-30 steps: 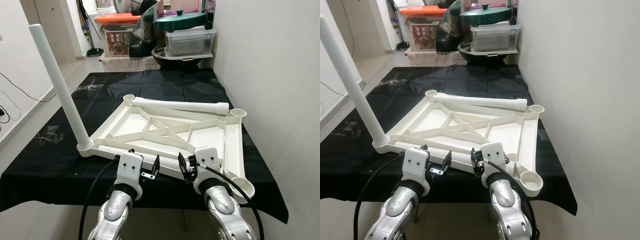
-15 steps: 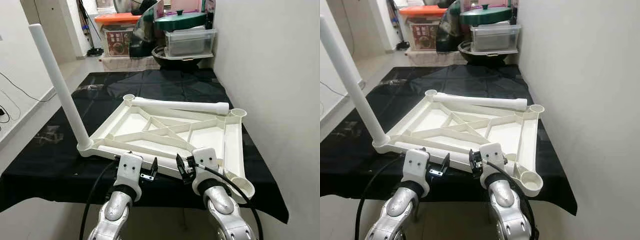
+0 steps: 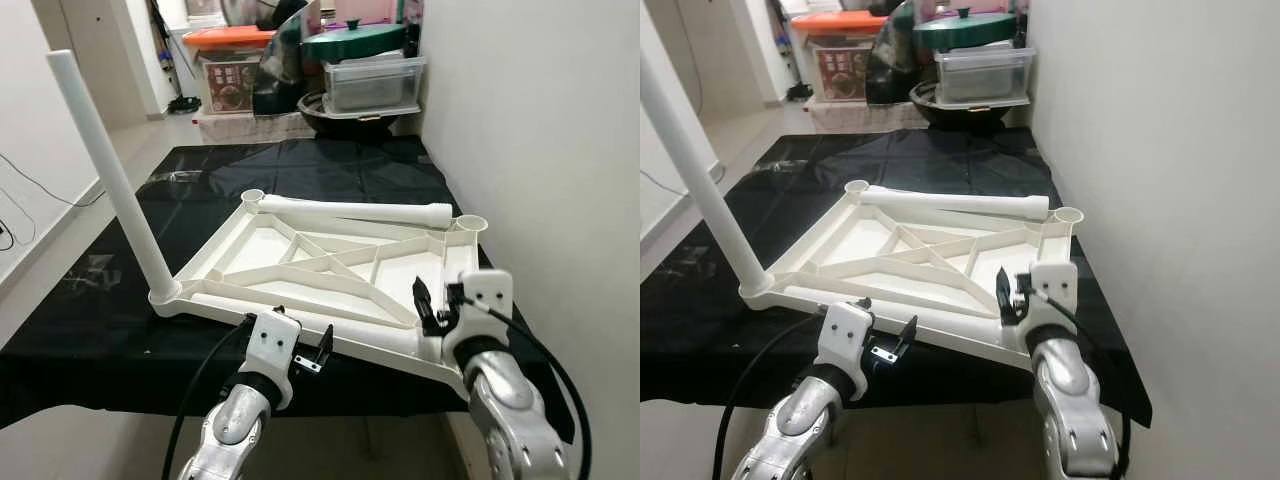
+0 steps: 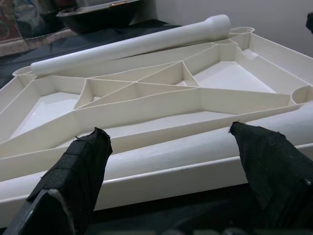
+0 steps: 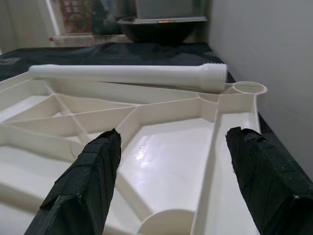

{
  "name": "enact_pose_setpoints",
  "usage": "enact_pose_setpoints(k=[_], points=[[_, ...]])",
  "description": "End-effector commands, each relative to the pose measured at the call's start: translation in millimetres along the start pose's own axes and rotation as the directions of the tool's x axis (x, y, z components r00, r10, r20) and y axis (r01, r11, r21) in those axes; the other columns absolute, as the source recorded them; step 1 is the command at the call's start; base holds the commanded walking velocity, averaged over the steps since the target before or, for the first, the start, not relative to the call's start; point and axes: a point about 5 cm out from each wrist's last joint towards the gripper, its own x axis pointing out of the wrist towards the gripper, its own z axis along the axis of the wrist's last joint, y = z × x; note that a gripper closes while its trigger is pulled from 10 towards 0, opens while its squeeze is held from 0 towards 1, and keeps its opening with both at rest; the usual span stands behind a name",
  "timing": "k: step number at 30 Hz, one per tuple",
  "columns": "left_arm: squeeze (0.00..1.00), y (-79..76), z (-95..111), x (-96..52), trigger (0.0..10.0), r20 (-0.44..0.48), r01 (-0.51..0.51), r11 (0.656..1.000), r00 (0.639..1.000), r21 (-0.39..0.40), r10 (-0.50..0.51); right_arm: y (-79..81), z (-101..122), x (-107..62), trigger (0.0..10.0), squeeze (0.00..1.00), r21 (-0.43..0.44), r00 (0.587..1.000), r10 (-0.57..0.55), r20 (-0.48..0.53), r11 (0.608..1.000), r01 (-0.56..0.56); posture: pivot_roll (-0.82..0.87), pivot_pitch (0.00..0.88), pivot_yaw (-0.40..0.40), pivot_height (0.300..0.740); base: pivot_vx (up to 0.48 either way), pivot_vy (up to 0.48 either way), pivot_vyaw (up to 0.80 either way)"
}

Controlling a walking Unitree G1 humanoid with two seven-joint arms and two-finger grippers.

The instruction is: Building children table

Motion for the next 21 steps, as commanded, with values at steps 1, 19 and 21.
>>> enact_pose_setpoints(k=[1, 19, 21], points=[[0.00, 1.2, 0, -2.2, 10.0, 0.003, -0.001, 1.000, 1.000, 0.001, 0.001, 14.4, 1, -2.3, 10.0, 0.00, 0.013, 0.999, 0.040, 0.019, 0.999, -0.041, -0.05, 0.000, 0.028, 0.740, -0.270, 0.000, 0.00], [0.00, 0.9, -1, -3.0, 10.0, 0.001, 0.002, 1.000, 1.000, 0.004, -0.002, 2.5, 27, 22.2, 10.0, 0.00, 0.025, 0.996, 0.008, 0.089, 1.000, -0.010, -0.04, 0.000, 0.016, 0.740, -0.100, 0.000, 0.00], [0.00, 1.4, -1, -3.2, 10.0, 0.002, -0.003, 1.000, 1.000, 0.000, 0.003, 0.1, 30, 26.4, 10.0, 0.00, 0.042, 0.996, -0.012, 0.087, 0.999, 0.008, -0.04, 0.000, 0.017, 0.740, 0.000, 0.000, 0.00]])
